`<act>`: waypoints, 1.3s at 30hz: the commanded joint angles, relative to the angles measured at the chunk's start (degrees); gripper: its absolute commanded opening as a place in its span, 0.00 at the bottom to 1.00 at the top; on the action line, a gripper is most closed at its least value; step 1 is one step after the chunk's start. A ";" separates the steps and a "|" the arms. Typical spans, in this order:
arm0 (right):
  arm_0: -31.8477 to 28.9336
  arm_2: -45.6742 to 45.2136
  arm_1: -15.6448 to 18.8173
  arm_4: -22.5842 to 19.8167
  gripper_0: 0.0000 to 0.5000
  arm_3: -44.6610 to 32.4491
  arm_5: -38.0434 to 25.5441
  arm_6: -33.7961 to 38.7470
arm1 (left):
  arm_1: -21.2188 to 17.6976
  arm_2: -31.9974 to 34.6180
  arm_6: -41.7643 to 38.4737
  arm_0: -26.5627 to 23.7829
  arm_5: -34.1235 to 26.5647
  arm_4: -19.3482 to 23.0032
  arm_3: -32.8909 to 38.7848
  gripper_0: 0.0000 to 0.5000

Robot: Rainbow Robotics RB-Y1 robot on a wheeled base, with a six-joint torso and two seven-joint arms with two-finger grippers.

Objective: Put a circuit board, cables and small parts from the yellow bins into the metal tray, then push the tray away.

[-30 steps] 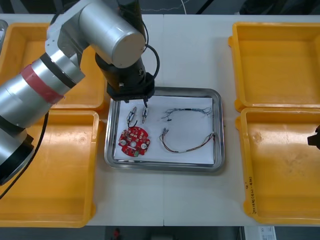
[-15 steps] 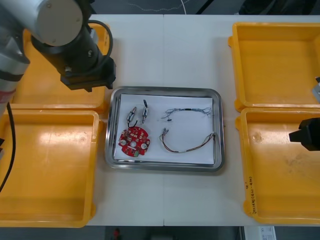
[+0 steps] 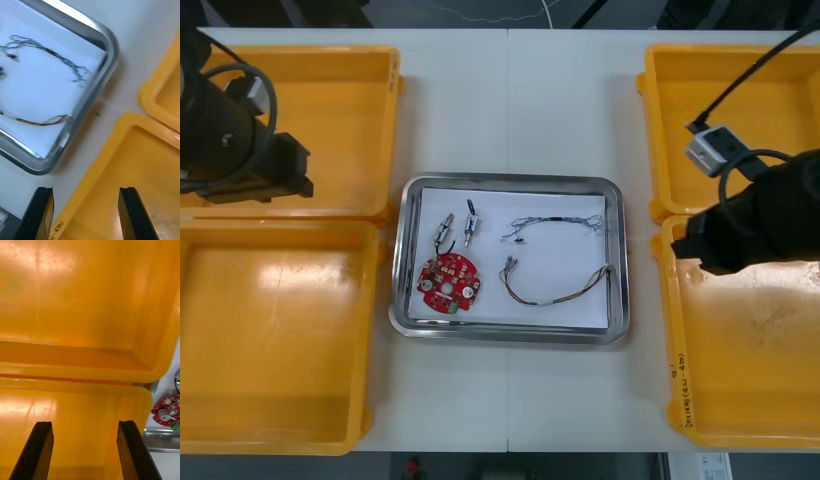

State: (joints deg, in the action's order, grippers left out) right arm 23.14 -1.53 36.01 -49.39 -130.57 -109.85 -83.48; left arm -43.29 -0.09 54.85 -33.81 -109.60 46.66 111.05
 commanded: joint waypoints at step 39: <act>19.31 57.25 -10.43 18.81 1.00 9.46 10.19 -19.26 | -4.26 18.01 12.57 23.00 -0.40 3.00 15.52 1.00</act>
State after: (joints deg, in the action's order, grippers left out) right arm 40.67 53.03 28.13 -32.41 -121.85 -100.14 -102.18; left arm -45.08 16.14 62.50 -11.66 -109.63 49.09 124.71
